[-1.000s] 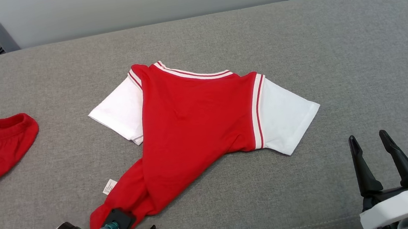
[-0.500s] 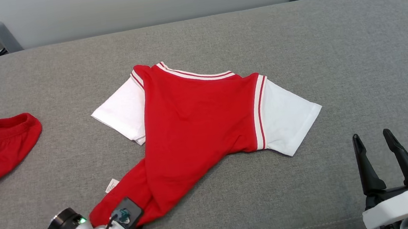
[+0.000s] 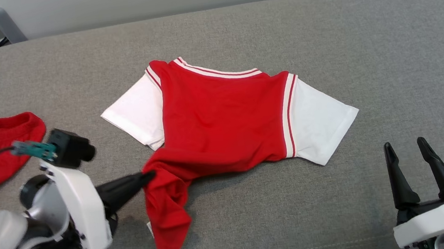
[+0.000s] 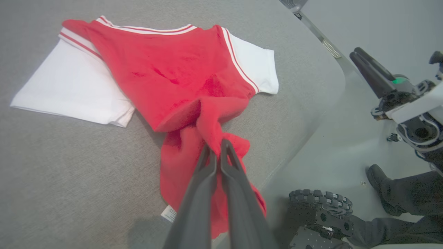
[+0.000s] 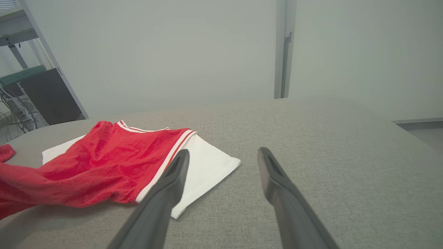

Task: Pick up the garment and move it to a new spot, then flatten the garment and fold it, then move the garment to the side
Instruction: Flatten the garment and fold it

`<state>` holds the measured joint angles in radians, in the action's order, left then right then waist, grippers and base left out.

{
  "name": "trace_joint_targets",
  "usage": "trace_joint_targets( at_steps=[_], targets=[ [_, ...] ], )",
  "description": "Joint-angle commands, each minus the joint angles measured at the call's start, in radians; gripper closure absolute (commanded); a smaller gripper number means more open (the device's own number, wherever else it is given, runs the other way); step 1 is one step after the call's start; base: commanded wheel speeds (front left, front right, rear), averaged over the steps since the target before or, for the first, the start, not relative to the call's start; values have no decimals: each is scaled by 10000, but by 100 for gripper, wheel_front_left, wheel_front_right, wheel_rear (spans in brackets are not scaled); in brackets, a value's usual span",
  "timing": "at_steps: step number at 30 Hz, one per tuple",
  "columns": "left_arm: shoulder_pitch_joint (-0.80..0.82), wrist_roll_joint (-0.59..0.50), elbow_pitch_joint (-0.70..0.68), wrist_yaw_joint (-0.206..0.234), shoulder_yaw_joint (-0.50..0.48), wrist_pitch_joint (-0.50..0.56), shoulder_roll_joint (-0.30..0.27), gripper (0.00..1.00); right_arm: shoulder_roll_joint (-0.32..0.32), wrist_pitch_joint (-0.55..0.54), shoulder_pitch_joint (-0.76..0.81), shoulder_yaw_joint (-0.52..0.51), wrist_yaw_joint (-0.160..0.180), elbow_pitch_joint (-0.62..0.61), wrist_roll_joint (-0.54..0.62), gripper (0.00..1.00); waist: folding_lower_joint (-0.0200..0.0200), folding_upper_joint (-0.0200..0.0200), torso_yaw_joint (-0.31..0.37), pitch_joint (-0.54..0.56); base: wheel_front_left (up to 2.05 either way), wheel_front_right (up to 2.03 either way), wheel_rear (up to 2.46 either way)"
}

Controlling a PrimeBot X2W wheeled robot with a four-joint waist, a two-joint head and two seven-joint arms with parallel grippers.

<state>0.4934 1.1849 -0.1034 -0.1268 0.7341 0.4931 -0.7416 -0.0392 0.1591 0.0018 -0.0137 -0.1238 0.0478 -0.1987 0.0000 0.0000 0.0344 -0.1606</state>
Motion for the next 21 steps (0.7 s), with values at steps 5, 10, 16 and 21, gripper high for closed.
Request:
trace_joint_targets(
  at_steps=[5,10,16,21],
  targets=[
    [1359,311,1704,-37,-1130,-160,-664,100,-110,79,-657,500,-69,-310,-92,0,0,0,311,-594,0,0,0],
    [2331,-512,3458,-37,-835,-641,-858,100,-110,40,-928,571,-69,-365,-58,0,0,0,671,-1169,0,0,0],
    [3258,-1536,5156,-38,-12,-1784,-758,34,-110,111,-1222,735,-69,-331,-120,0,0,0,1006,-1644,0,0,0],
    [3976,-2784,6502,-38,534,-3328,-609,0,-110,204,-1348,758,-69,-219,-191,0,0,0,1085,-1769,0,0,0]
  ],
)
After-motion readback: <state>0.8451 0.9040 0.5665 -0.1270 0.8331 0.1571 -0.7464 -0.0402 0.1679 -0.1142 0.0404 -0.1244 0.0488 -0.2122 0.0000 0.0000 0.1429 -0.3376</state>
